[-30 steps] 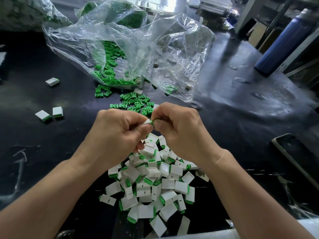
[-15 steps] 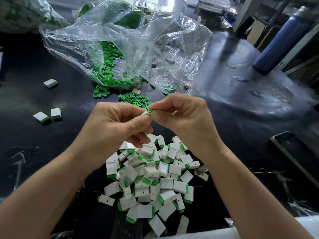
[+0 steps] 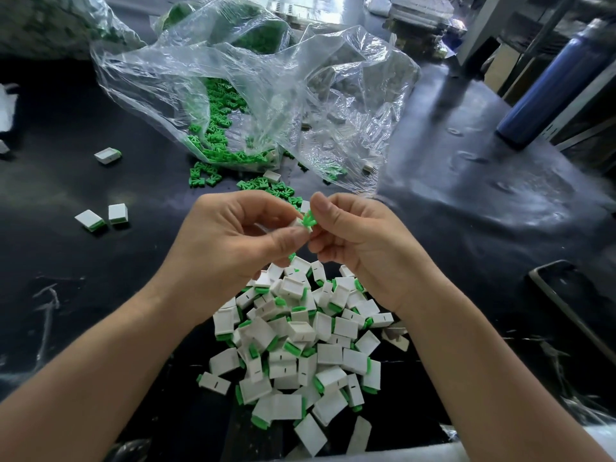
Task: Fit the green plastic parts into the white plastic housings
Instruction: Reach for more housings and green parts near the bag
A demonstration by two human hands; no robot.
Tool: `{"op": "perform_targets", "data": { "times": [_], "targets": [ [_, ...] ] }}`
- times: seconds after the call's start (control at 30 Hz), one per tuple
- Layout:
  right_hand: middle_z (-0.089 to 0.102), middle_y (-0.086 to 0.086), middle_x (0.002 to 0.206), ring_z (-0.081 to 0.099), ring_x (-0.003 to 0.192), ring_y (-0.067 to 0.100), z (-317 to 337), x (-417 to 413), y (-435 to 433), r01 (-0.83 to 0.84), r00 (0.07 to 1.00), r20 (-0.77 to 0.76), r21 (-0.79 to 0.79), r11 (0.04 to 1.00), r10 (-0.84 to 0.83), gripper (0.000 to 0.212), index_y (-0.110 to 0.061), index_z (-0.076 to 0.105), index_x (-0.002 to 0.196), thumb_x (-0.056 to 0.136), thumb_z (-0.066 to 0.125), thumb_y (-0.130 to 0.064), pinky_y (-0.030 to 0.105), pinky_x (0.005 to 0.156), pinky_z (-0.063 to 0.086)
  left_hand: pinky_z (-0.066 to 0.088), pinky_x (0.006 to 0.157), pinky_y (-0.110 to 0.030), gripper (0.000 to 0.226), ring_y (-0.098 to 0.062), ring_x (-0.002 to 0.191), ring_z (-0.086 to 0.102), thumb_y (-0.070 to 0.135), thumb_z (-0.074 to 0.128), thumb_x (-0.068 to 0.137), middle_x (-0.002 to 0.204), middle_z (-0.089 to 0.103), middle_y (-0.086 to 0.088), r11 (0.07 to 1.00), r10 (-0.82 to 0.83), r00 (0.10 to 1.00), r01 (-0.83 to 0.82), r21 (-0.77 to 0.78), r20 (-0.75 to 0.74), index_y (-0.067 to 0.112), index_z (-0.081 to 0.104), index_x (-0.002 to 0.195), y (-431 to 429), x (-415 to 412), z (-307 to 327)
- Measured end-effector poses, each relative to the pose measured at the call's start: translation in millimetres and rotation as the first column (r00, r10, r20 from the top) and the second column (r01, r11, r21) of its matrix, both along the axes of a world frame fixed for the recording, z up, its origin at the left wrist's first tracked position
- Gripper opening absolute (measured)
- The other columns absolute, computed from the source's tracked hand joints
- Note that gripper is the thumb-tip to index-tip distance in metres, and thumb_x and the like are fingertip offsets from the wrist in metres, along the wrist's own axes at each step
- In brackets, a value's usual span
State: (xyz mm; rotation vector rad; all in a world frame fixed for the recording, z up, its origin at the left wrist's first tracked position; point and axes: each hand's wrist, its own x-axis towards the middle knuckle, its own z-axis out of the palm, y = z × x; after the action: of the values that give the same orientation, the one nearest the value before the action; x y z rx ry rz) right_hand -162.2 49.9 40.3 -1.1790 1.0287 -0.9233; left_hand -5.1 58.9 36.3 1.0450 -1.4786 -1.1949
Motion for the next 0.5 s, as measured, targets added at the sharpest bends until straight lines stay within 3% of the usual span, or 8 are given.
{"op": "perform_targets", "data": {
  "times": [0.1,0.2,0.3,0.5],
  "targets": [
    [0.063,0.0,0.065,0.056,0.056,0.009,0.8,1.3,-0.2,-0.067,0.998,-0.011,0.075,0.995,0.068,0.036,-0.009,0.061,0.076,0.066,0.057,-0.043,0.016,0.053,0.047,0.043,0.042,-0.016,0.026,-0.012,0.048,0.056,0.033,0.071,0.053,0.059,0.066,0.0,1.0,0.016,0.999,-0.017,-0.016,-0.029,0.018,0.071,0.074,-1.0,0.5,0.4],
    [0.065,0.004,0.07,0.06,0.059,0.012,2.1,3.8,1.5,-0.159,0.987,0.057,0.143,0.977,0.152,0.042,-0.006,0.062,0.082,0.071,0.05,-0.045,0.018,0.055,0.049,0.05,0.053,-0.03,0.031,-0.023,0.058,0.053,0.039,0.072,0.051,0.075,0.066,-0.005,0.999,0.024,1.0,-0.024,-0.044,-0.02,0.021,0.074,0.077,-2.6,2.1,-0.3],
    [0.066,0.004,0.071,0.061,0.061,0.011,3.3,6.3,3.7,-0.245,0.966,0.127,0.181,0.953,0.224,0.045,-0.006,0.061,0.082,0.074,0.043,-0.047,0.018,0.057,0.05,0.053,0.059,-0.039,0.033,-0.022,0.06,0.053,0.039,0.071,0.05,0.079,0.063,-0.008,0.999,0.026,1.0,-0.026,-0.044,-0.017,0.024,0.073,0.079,-3.0,1.8,-0.7],
    [0.062,0.002,0.064,0.054,0.057,0.01,5.4,7.4,6.2,-0.251,0.966,0.112,0.189,0.949,0.233,0.046,-0.006,0.058,0.078,0.074,0.04,-0.048,0.019,0.057,0.044,0.053,0.062,-0.048,0.032,-0.026,0.061,0.053,0.04,0.07,0.051,0.081,0.058,-0.005,0.998,0.014,1.0,-0.013,-0.058,0.018,0.026,0.073,0.08,-2.2,1.0,0.0]
  ]
}}
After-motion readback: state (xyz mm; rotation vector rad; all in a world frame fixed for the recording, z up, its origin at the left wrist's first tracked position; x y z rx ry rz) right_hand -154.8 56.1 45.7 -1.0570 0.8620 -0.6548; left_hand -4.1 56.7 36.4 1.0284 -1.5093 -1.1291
